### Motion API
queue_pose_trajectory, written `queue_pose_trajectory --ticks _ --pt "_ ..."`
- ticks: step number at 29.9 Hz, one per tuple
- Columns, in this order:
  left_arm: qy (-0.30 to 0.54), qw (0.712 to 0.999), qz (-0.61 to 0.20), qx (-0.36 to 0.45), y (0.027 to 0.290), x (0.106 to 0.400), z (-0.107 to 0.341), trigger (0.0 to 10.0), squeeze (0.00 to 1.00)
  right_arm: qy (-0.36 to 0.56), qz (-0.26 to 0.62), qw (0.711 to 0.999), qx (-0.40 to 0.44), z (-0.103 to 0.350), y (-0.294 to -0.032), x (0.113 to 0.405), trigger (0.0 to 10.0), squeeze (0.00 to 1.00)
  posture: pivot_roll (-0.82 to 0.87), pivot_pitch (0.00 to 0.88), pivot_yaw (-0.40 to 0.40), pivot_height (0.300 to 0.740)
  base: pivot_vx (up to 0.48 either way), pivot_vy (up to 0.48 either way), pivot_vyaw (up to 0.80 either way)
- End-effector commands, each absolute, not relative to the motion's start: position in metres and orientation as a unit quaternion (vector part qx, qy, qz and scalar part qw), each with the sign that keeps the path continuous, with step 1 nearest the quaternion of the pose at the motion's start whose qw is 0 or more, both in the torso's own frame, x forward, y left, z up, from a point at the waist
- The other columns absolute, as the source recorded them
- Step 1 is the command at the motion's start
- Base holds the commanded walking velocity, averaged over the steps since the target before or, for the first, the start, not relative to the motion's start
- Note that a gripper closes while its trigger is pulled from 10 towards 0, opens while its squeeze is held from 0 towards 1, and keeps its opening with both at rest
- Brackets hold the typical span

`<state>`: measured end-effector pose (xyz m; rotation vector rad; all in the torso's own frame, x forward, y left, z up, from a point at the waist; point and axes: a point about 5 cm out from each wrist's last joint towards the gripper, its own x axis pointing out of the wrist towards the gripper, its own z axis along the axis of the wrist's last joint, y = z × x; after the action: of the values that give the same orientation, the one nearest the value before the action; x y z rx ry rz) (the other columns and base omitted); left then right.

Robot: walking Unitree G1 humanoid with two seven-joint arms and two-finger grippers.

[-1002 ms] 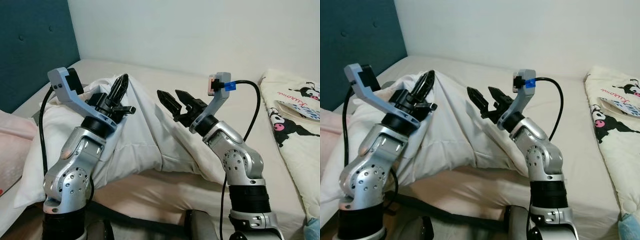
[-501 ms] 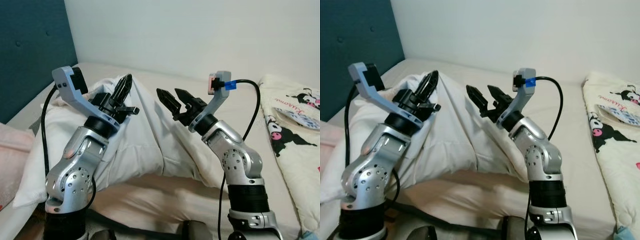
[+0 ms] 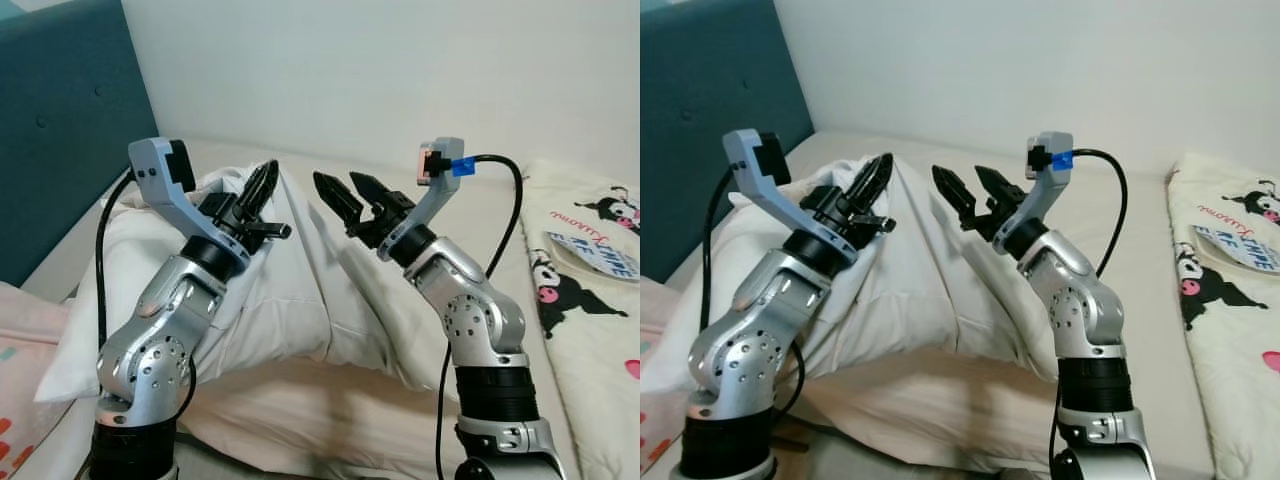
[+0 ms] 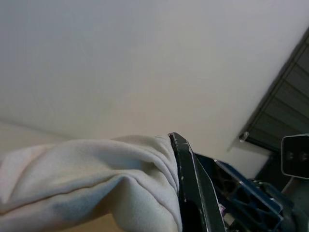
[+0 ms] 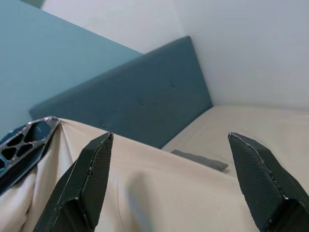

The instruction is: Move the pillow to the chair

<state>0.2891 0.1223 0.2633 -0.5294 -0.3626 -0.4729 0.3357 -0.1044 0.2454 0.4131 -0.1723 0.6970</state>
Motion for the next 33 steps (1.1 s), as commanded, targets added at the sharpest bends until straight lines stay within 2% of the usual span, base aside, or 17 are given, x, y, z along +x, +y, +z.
queue_pose_trajectory --ticks 1,11,20,33 --pt "-0.223 0.912 -0.235 -0.254 0.124 0.283 0.278 10.0 0.00 -0.092 0.342 0.912 0.206 0.248 -0.104 0.336 10.0 0.00 0.07 0.000 -0.051 0.695 0.000 0.000 0.00" --pt "-0.214 0.923 -0.221 -0.232 0.126 0.282 0.271 10.0 0.00 -0.095 0.345 0.911 0.204 0.249 -0.103 0.336 10.0 0.00 0.07 0.000 -0.055 0.740 0.000 0.000 0.00" --pt "-0.220 0.924 -0.210 -0.229 0.129 0.281 0.273 10.0 0.00 -0.109 0.359 0.903 0.209 0.250 -0.099 0.331 10.0 0.00 0.07 0.000 -0.057 0.740 0.000 0.000 0.00" --pt "-0.214 0.933 -0.198 -0.213 0.126 0.280 0.265 10.0 0.00 -0.113 0.403 0.887 0.194 0.248 -0.089 0.321 10.0 0.00 0.08 0.000 -0.057 0.740 0.000 0.000 0.79"
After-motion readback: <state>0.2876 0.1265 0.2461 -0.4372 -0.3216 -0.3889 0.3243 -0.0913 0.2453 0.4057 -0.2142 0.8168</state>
